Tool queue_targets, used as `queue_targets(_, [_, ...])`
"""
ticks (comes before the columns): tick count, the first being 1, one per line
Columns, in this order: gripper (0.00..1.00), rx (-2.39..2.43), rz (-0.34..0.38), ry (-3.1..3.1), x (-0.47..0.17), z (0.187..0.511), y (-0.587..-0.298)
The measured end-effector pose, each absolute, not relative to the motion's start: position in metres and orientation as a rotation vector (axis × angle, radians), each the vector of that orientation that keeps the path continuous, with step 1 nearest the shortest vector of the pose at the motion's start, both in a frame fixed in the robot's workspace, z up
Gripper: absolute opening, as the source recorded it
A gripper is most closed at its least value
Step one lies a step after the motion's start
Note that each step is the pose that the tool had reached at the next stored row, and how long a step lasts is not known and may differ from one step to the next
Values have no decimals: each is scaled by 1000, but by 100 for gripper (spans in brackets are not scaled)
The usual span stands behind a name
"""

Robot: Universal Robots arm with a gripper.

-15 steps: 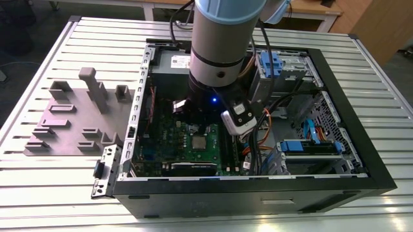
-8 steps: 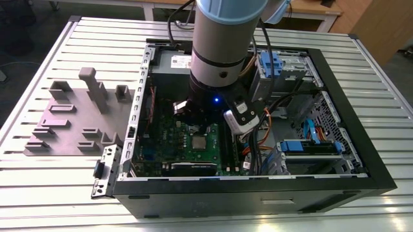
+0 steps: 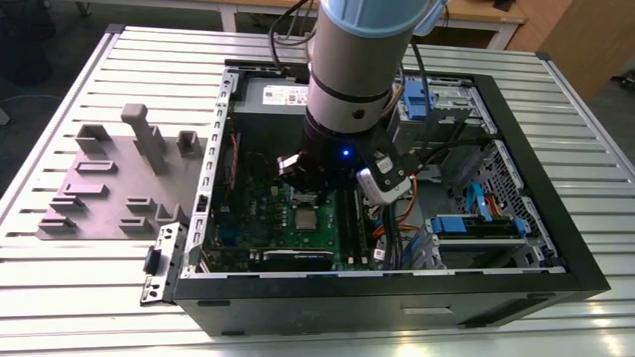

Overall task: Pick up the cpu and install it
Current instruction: 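Close the cpu cover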

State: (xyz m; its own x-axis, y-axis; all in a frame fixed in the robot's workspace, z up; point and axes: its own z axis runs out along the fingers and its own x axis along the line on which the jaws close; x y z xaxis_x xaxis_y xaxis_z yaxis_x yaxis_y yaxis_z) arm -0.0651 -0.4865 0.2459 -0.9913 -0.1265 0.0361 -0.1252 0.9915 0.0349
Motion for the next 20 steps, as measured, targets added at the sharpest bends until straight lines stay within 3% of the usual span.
queue_targets(20, [11, 556, -43, -3049, -58, 244, -486])
